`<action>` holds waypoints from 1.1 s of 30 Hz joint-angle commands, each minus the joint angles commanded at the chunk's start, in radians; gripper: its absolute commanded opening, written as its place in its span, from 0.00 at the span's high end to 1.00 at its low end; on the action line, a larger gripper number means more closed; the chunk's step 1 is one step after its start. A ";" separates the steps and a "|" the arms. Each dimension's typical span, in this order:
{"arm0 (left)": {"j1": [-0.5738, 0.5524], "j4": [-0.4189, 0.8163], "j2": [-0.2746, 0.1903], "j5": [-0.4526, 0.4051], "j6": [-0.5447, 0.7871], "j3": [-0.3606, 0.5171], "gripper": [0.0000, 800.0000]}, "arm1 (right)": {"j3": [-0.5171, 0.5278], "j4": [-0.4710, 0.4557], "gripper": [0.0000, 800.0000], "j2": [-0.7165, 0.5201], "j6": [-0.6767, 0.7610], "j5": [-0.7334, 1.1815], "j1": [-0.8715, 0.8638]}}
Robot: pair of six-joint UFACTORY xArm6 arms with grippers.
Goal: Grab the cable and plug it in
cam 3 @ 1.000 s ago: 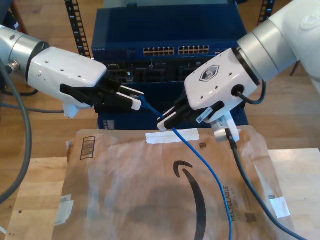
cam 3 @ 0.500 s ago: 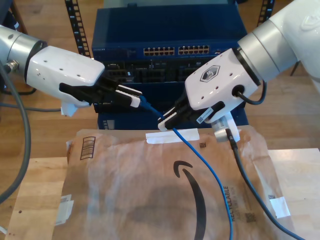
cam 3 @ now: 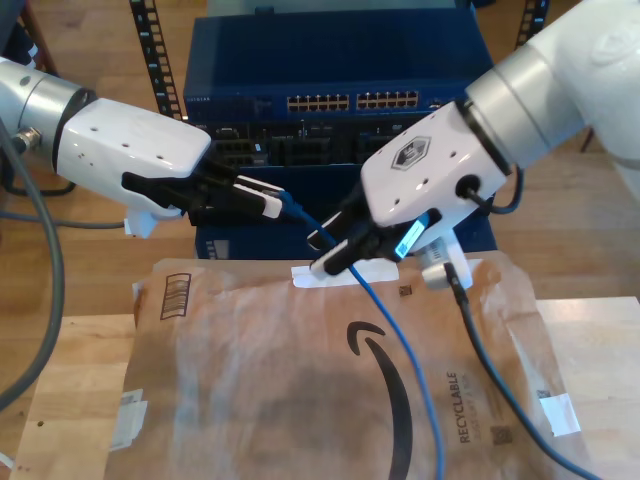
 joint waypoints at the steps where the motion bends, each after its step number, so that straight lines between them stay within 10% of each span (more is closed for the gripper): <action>1: 0.002 0.000 0.002 0.000 0.000 0.000 1.00 | 0.006 -0.003 0.01 -0.017 -0.009 -0.060 0.000; 16: 0.115 -0.181 0.235 0.256 -0.166 -0.064 1.00 | 0.195 -0.080 0.01 -0.316 -0.224 -0.743 0.229; 22: 0.129 -0.226 0.265 0.315 -0.187 -0.066 1.00 | 0.264 -0.256 0.01 -0.345 -0.216 -0.993 0.459; 33: 0.160 -0.269 0.292 0.417 -0.192 -0.064 0.99 | 0.371 -0.262 0.03 -0.365 -0.221 -1.194 0.552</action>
